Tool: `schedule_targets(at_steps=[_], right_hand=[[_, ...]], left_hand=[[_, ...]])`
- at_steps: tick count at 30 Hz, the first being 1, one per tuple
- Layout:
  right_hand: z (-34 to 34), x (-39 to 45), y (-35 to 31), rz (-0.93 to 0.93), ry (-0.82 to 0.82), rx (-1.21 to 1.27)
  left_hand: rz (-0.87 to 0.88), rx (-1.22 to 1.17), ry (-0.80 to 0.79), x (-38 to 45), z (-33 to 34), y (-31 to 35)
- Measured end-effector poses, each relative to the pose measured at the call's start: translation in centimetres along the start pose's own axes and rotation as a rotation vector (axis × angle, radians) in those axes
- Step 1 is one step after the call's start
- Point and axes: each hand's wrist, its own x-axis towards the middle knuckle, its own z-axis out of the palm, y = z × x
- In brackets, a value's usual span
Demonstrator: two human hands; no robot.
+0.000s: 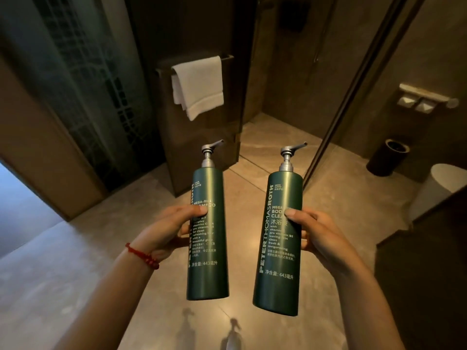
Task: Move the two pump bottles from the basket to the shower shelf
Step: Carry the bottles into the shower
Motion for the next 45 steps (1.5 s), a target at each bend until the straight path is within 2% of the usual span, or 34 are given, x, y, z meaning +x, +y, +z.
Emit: schedule_targets(at_steps=[10, 16, 31, 38, 45], right_hand=[[-6.3, 11.3, -1.7, 0.006, 0.034, -0.001], [-9.1, 20.7, -2.6, 0.017, 0.051, 0.035], [-14.6, 50.4, -11.0, 0.007, 0.242, 0.080], [-21.3, 62.1, -12.7, 0.001, 0.313, 0.084], [-31.4, 74.9, -15.5, -0.009, 0.347, 0.078]], left_hand=[[-0.009, -0.117, 0.058, 12.6, 2.4, 4.3], [-0.037, -0.145, 0.017, 22.9, 1.5, 8.0], [-0.024, -0.070, -0.152, 53.6, -2.4, 26.4], [-0.061, -0.038, -0.258, 68.2, -0.2, 31.5], [-0.029, 0.015, -0.259, 82.4, 4.4, 38.2]])
